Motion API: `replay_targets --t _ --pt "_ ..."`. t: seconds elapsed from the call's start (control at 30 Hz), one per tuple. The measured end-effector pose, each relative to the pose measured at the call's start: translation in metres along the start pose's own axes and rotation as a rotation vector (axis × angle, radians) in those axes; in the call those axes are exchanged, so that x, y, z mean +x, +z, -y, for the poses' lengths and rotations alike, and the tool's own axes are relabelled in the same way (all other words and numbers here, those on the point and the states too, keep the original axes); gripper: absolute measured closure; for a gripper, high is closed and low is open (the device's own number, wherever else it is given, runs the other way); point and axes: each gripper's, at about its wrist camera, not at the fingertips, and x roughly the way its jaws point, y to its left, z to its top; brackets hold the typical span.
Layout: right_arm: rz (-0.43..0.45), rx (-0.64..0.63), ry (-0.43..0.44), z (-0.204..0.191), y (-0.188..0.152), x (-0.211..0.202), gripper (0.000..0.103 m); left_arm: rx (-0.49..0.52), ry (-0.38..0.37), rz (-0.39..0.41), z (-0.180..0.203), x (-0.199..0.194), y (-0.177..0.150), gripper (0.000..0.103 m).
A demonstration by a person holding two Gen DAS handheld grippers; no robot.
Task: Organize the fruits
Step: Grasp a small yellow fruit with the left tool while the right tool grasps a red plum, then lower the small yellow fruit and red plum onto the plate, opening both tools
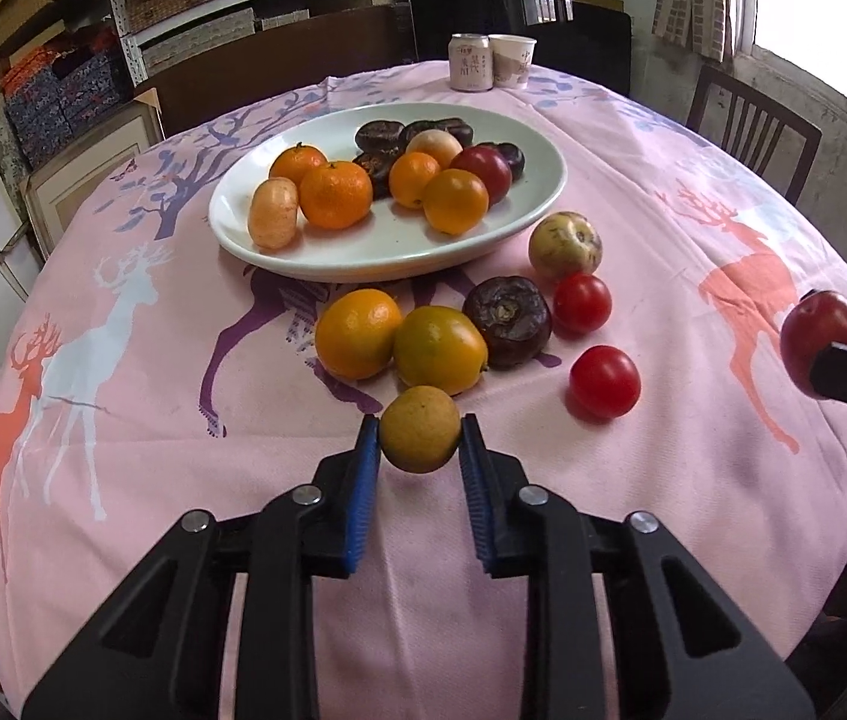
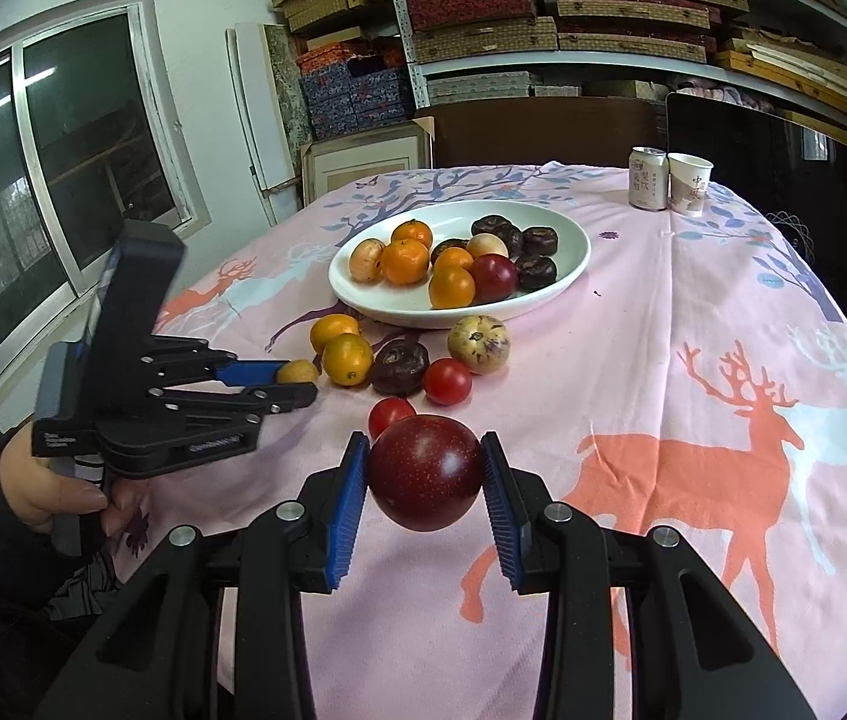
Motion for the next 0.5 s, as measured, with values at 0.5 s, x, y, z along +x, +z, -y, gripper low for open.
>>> replay_targets --t 0.5 --pt "0.053 0.054 0.017 0.027 0.054 0.000 0.065 -0.017 -0.040 0.118 -0.009 -0.035 0.043 0.077"
